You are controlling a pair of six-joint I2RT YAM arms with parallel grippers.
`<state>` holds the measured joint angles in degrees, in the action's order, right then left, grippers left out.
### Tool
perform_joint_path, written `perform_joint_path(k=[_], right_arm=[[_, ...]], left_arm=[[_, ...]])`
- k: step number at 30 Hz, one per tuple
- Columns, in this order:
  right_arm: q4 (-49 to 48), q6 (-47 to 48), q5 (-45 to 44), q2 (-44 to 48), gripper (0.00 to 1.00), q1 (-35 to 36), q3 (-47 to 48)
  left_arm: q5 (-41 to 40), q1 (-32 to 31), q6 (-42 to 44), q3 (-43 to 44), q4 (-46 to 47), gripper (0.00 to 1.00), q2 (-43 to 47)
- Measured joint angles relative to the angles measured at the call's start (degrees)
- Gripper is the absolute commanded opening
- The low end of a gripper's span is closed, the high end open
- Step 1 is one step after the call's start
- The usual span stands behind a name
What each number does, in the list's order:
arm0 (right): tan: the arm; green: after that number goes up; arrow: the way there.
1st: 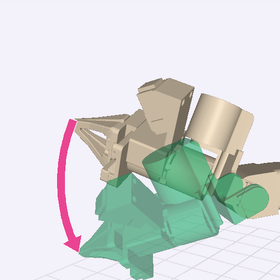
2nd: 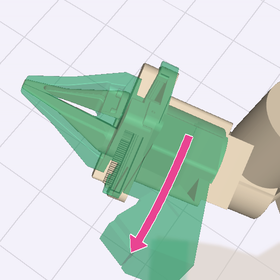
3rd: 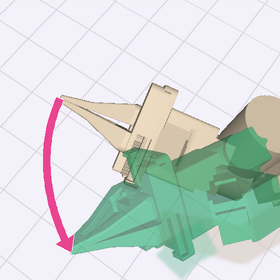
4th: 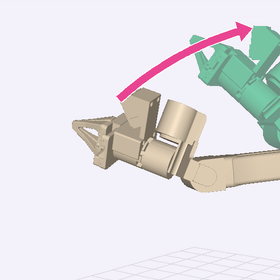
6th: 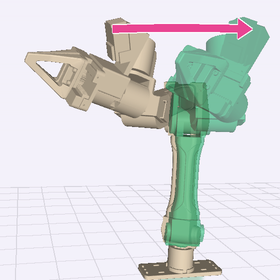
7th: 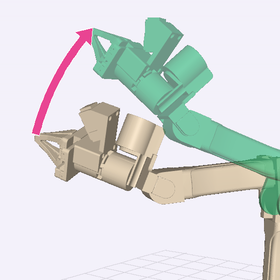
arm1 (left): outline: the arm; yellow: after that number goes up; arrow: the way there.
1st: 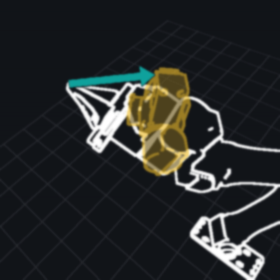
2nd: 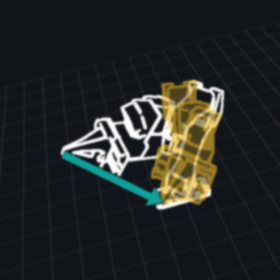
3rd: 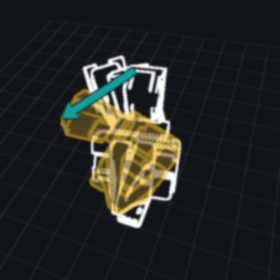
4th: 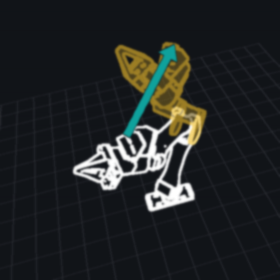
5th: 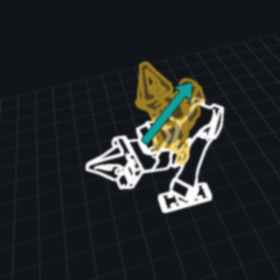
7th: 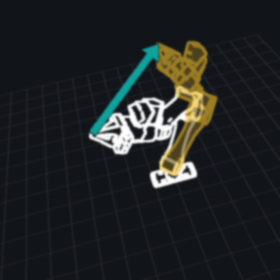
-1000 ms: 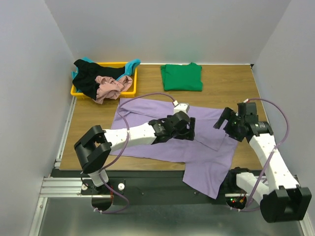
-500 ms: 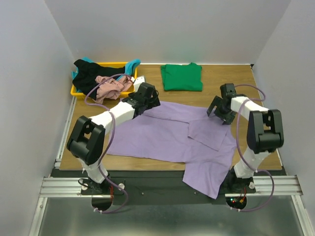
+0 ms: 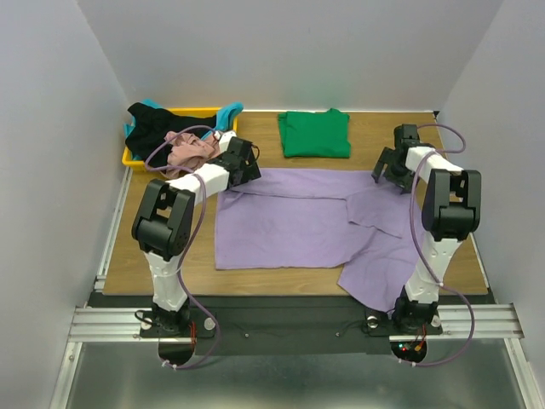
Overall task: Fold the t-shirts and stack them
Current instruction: Fold the tshirt
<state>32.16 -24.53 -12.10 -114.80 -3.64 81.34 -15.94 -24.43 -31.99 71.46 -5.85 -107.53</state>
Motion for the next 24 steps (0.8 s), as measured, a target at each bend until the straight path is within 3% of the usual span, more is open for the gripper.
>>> perform_joint_path(k=[12,18,24], right_arm=[[-1.40,15.72,1.33,-7.48,1.00,-3.58,11.10],[-1.40,18.36,1.53,-9.25,1.00,-3.69,13.92],[-1.57,20.52,2.47,-10.47,1.00,-3.93,15.72]], left_arm=[[2.75,0.26,2.45,10.49,0.24,0.95,-7.85],[6.32,0.26,3.67,11.87,1.77,0.95,-11.67],[3.98,0.09,4.07,18.93,-0.83,0.95,-16.39]])
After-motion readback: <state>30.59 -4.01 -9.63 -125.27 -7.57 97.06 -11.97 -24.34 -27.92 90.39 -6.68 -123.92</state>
